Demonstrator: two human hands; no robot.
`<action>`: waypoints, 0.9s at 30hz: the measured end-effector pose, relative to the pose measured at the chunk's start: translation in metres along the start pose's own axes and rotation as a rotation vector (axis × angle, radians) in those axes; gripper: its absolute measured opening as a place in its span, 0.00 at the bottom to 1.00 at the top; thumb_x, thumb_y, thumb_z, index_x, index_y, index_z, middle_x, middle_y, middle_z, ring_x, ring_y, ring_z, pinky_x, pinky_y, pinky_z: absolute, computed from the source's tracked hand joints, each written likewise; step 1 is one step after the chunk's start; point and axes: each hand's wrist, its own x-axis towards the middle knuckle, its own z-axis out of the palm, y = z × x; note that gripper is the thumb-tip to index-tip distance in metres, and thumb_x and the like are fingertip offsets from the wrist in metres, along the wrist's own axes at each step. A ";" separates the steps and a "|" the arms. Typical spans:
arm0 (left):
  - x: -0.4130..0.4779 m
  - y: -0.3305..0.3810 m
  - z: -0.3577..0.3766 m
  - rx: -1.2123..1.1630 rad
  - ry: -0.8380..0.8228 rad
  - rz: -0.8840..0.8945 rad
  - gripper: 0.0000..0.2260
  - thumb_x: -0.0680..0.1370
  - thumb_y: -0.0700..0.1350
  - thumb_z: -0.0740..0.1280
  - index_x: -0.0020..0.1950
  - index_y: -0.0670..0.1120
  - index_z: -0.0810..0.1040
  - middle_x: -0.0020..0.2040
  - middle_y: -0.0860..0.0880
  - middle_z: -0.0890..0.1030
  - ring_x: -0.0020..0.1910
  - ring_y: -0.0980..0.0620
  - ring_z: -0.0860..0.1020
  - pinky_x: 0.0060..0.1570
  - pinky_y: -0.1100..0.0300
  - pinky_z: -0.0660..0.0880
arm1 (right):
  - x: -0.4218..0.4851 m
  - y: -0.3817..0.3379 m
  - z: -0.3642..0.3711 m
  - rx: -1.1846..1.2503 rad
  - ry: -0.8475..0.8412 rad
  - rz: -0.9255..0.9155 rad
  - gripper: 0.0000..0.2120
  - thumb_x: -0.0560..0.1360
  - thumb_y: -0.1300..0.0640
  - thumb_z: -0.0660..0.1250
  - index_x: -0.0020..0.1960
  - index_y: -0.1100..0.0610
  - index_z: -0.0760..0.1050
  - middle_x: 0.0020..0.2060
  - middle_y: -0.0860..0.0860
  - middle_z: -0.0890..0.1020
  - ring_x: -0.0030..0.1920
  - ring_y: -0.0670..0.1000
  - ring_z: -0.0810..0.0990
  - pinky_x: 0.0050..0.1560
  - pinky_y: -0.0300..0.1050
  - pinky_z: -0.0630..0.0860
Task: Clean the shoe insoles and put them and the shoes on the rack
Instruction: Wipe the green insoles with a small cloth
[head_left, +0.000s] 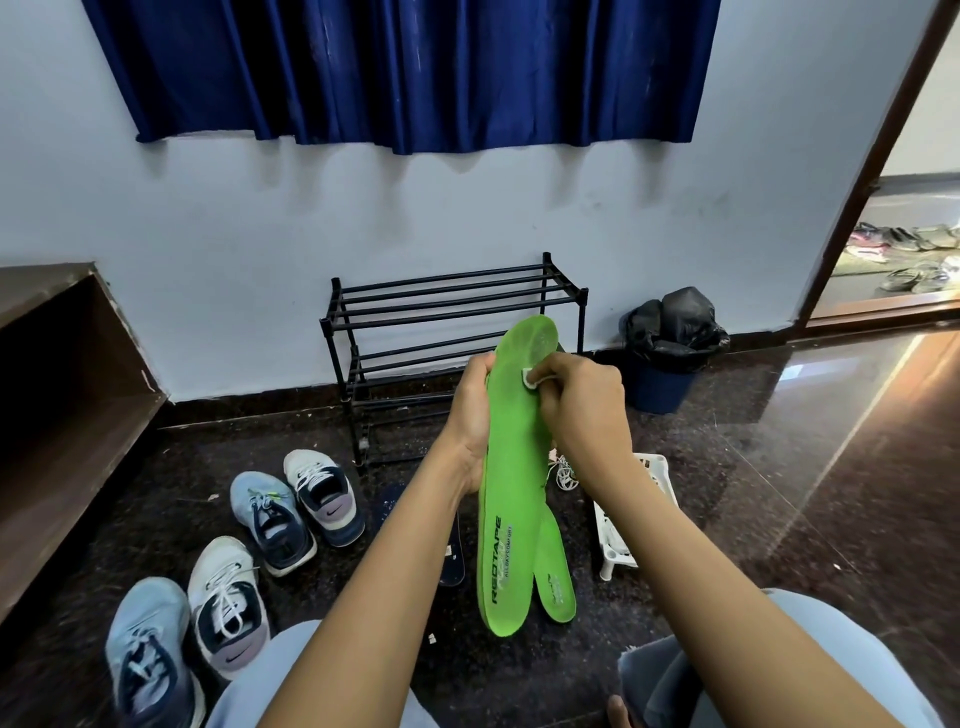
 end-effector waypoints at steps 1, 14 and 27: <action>0.000 0.001 -0.002 0.002 0.019 0.004 0.25 0.81 0.56 0.50 0.35 0.45 0.76 0.28 0.46 0.76 0.24 0.50 0.73 0.28 0.63 0.68 | -0.003 -0.001 0.003 -0.003 -0.034 -0.012 0.11 0.72 0.67 0.64 0.42 0.55 0.83 0.40 0.52 0.85 0.40 0.55 0.82 0.45 0.46 0.77; -0.004 0.001 -0.002 -0.011 -0.008 0.013 0.22 0.80 0.55 0.51 0.39 0.43 0.77 0.32 0.45 0.77 0.28 0.49 0.74 0.30 0.62 0.69 | 0.002 -0.001 0.002 0.012 0.045 -0.062 0.11 0.69 0.70 0.64 0.41 0.57 0.82 0.39 0.53 0.85 0.40 0.57 0.81 0.44 0.49 0.77; -0.004 -0.002 -0.001 -0.014 -0.050 -0.001 0.25 0.81 0.59 0.51 0.48 0.44 0.80 0.35 0.44 0.82 0.31 0.48 0.79 0.36 0.58 0.74 | 0.005 0.001 -0.004 0.035 0.106 -0.085 0.11 0.69 0.70 0.64 0.42 0.56 0.81 0.41 0.51 0.85 0.41 0.55 0.81 0.44 0.44 0.75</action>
